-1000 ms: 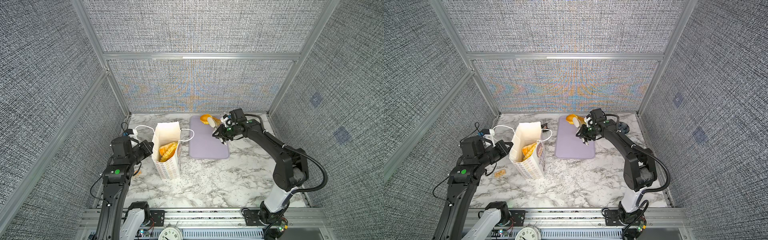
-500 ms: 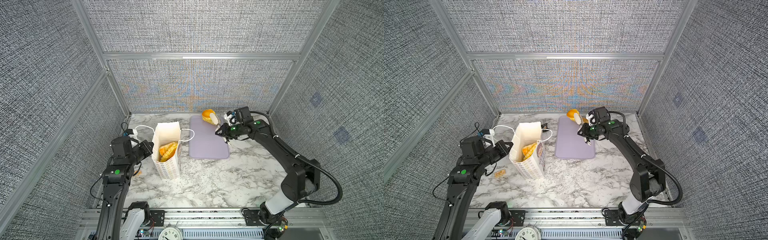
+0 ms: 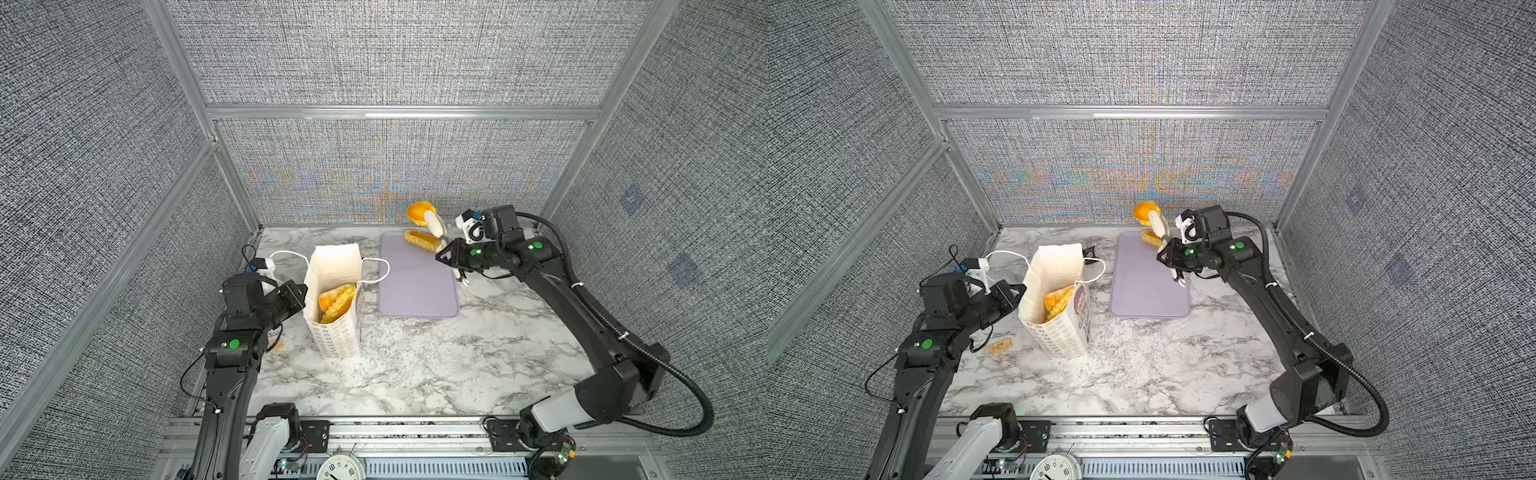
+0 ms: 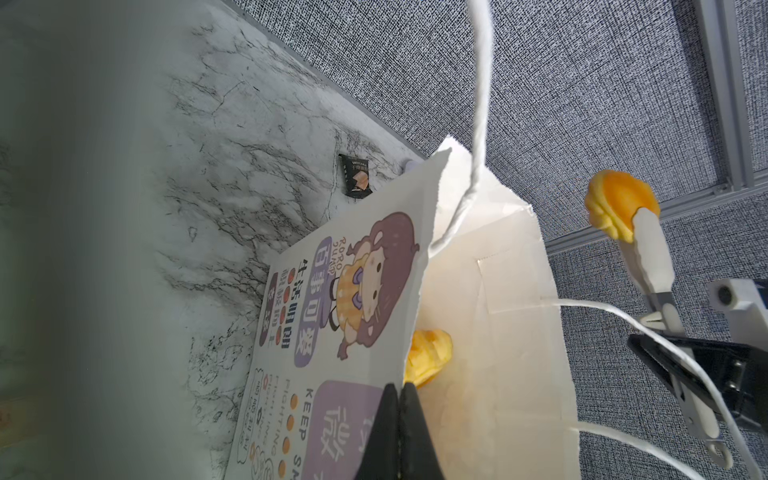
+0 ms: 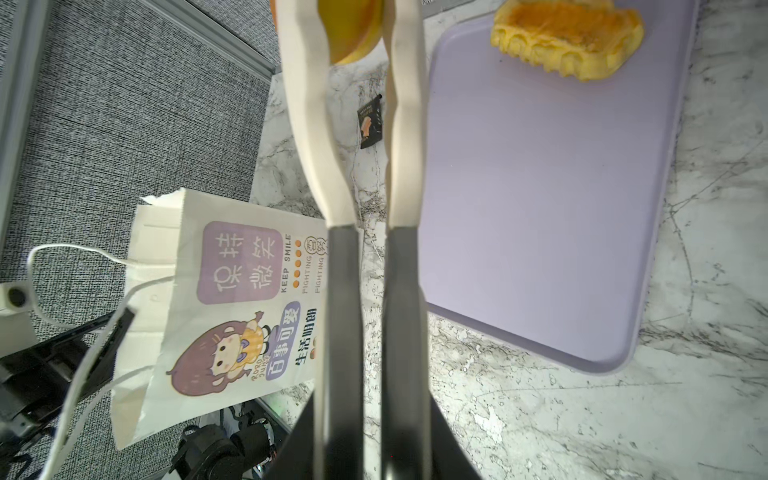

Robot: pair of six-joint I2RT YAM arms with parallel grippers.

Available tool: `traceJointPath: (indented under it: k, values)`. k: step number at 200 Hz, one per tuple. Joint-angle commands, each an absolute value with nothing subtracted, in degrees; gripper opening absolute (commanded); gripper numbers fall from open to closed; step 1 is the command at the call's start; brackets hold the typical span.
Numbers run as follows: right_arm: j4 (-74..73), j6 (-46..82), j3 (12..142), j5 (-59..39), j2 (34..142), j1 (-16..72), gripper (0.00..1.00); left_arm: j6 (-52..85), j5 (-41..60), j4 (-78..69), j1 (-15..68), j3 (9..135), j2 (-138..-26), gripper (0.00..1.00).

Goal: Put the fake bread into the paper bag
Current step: 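Lift the round bun with the tongs and carry it toward the bag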

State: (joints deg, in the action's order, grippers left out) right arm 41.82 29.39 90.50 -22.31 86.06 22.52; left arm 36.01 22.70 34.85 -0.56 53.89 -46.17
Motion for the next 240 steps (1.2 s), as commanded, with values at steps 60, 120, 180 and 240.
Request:
traceJointPath:
  k: [60, 120, 180, 240]
  values:
    - [42.42, 27.56, 95.36, -22.41, 84.32, 25.73, 0.28, 35.86, 23.47, 33.42, -0.67, 54.09, -46.23, 0.0]
    - [41.33, 26.48, 95.97, -22.89, 83.15, 28.18, 0.28, 35.95, 23.6, 33.22, -0.7, 54.01, -46.32, 0.0]
    - [42.79, 23.98, 97.38, -24.61, 83.66, 31.26, 0.28, 35.95, 23.64, 33.11, -0.67, 54.14, -46.54, 0.0]
    - [43.12, 21.17, 97.19, -26.25, 83.92, 34.16, 0.28, 35.95, 23.82, 32.87, -0.63, 54.31, -47.02, 0.0]
